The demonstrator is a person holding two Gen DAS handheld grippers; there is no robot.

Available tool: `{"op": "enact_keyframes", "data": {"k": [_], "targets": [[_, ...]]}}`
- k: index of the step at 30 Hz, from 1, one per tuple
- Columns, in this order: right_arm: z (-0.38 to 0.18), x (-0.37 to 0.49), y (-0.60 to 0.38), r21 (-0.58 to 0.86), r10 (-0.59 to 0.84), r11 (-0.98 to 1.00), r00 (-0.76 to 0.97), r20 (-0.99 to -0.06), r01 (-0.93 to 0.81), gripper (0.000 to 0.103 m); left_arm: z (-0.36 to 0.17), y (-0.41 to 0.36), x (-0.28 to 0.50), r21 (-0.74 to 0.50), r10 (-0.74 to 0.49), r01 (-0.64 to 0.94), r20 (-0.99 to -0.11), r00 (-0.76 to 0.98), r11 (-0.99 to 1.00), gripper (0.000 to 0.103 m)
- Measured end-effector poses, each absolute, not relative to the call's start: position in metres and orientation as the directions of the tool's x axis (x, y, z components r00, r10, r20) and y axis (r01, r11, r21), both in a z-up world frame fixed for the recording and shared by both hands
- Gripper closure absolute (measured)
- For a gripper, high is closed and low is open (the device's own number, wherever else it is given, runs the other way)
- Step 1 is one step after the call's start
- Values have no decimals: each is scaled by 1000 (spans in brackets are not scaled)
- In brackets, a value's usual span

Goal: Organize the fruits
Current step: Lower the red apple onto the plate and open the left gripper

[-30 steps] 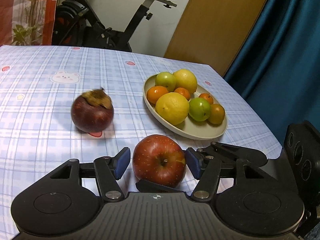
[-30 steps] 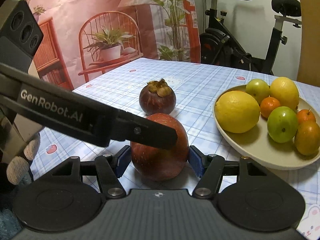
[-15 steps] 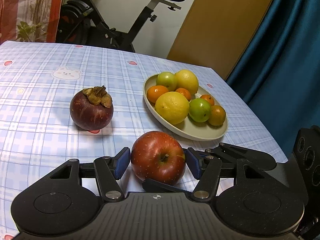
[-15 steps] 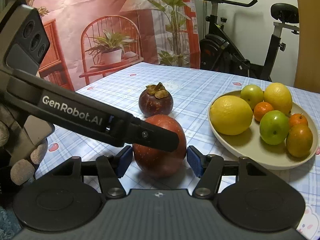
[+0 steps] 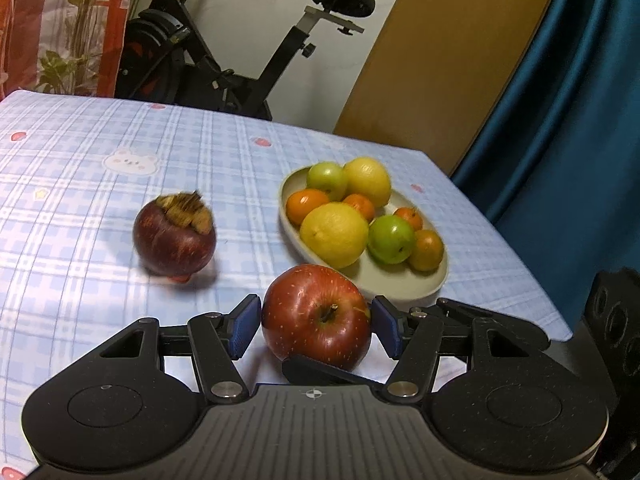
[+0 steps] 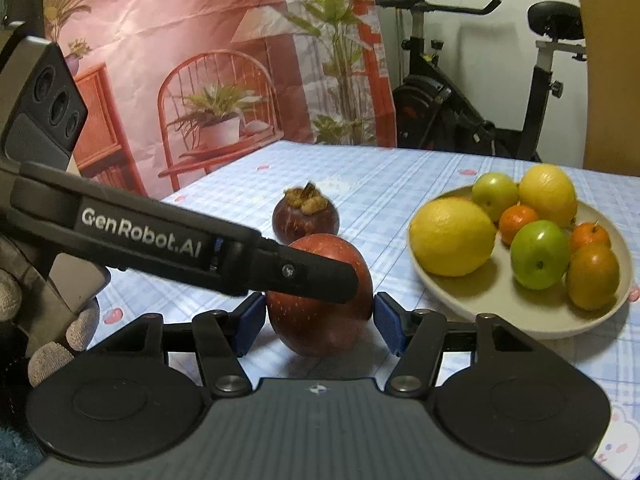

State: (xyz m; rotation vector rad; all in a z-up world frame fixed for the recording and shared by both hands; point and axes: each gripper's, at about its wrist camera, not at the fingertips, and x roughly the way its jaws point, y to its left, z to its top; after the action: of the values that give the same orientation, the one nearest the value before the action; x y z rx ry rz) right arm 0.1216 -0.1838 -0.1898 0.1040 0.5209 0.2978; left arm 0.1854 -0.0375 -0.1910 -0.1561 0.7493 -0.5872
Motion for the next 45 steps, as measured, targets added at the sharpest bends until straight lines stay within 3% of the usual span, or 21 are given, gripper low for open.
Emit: {"op": "enact_keyframes", "data": {"k": [9, 18, 36, 45], "targets": [[-172, 109, -213, 234, 247, 958, 884, -396, -163, 41, -170, -77, 192, -295, -575, 508, -574, 583, 809, 40], [-170, 103, -253, 287, 149, 957, 918, -367, -40, 41, -173, -126, 214, -258, -583, 563, -616, 530, 785, 40], [-186, 126, -270, 265, 91, 964, 907, -410, 23, 41, -181, -144, 223, -165, -526, 579, -658, 538, 798, 41], [-187, 126, -263, 216, 45, 975, 901, -432, 54, 39, -173, -134, 220, -159, -520, 563, -637, 569, 811, 41]]}}
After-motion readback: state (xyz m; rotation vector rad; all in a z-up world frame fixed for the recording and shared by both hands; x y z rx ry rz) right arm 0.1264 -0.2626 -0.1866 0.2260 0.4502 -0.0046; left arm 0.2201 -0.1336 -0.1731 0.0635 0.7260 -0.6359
